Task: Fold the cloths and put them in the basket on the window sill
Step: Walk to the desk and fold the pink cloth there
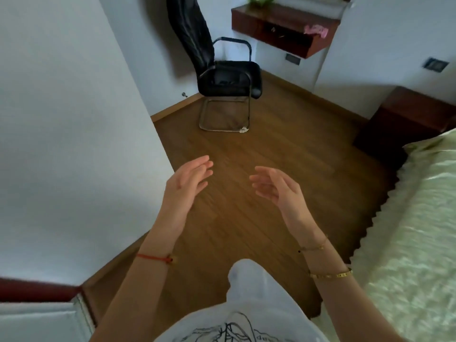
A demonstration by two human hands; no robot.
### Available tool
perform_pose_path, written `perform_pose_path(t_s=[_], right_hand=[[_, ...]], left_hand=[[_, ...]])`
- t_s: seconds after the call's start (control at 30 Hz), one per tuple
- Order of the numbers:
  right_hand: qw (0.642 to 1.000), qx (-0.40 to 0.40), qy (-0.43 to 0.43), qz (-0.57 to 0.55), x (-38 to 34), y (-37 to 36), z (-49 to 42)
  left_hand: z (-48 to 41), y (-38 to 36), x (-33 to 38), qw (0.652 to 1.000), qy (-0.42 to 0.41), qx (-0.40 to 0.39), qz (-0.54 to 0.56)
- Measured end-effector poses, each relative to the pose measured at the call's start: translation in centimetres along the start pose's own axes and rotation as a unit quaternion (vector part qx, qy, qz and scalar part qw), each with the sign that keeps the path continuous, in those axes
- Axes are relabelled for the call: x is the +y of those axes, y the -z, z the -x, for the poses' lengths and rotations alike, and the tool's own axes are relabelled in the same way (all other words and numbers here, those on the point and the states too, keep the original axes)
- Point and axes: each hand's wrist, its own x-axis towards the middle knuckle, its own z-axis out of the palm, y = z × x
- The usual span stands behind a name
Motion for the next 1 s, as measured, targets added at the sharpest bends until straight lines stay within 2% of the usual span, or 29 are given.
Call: perform_pose_path(t_s=[0.27,0.7,1.0], right_hand=[[0.998,0.056,0.011,0.001,-3.0,5.0,-17.7],[0.996,0.087,0.006,0.007,-9.0,15.0,-47.8],[0.992,0.126,0.019,0.012,-11.8,21.7,-70.2]], left_hand=[[-19.8,-6.8,2.3,0.998,0.009,-0.049,0.031],[-49.9,-19.8,6.6,0.995,0.032,-0.069,0.072],[-74.0,-29.1,8.4,0.990,0.011,-0.122,0.070]])
